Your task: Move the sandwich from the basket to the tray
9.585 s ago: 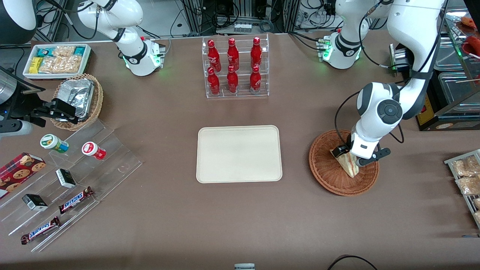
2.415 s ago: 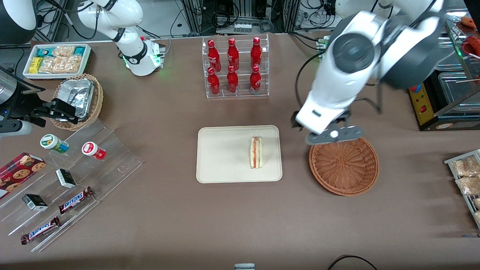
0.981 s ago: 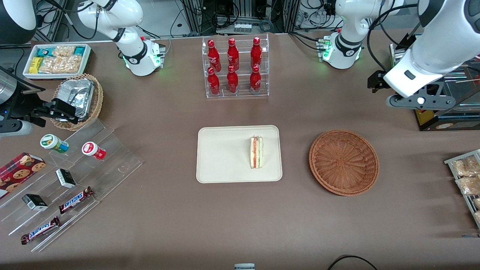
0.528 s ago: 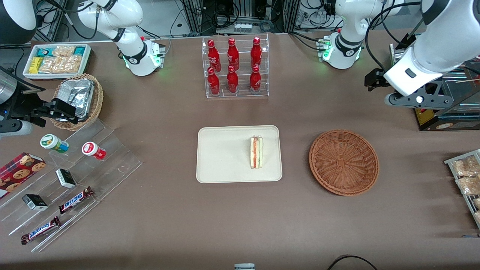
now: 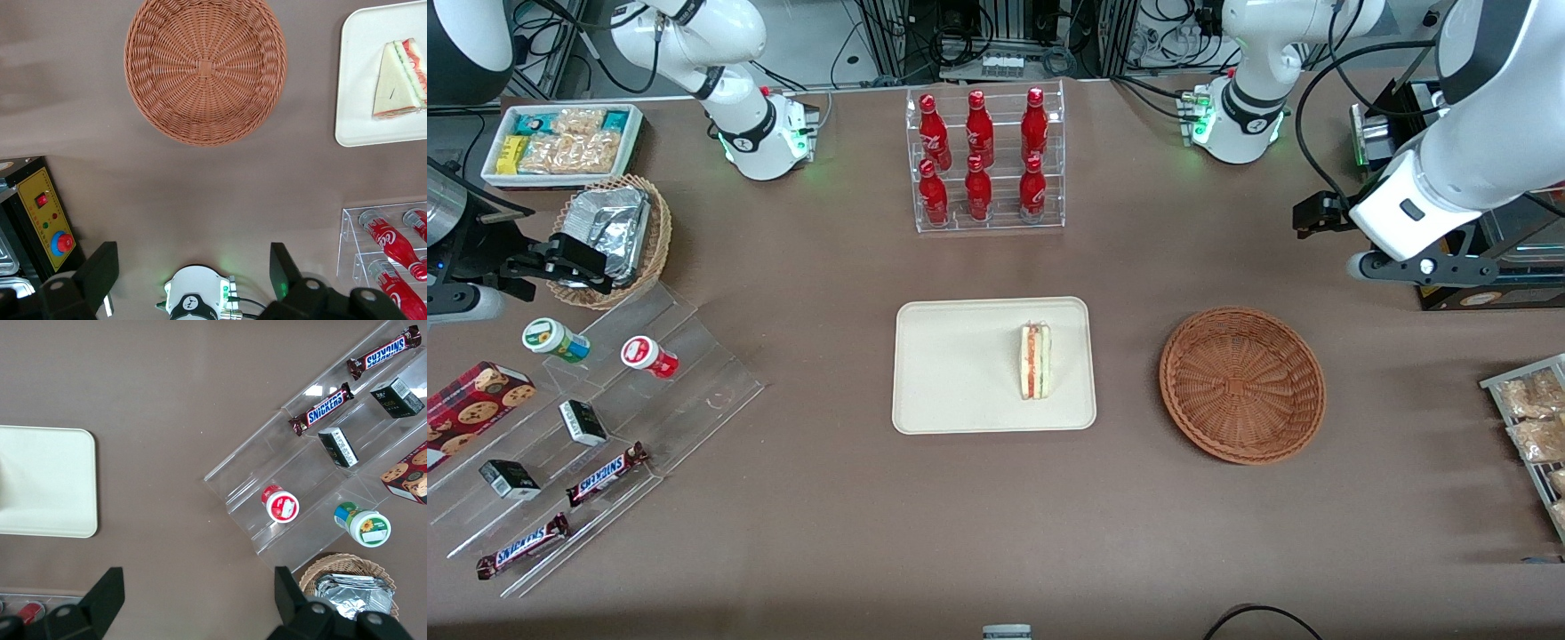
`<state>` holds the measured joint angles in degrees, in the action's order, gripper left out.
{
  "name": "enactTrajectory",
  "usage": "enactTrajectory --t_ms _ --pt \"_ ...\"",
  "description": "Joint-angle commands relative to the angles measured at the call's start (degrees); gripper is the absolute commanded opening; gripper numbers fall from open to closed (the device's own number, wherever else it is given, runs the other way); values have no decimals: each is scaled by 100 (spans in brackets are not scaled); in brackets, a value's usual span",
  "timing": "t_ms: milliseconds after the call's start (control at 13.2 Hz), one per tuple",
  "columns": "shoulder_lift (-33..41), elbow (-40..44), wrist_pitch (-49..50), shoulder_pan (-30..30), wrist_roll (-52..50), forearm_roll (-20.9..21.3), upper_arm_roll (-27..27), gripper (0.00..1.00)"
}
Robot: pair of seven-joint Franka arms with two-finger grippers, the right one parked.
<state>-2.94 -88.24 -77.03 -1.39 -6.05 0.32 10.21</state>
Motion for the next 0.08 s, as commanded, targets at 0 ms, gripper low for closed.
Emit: enactTrajectory --t_ms 0 --pt "346 -308 -102 -37 86 -58 -71 100"
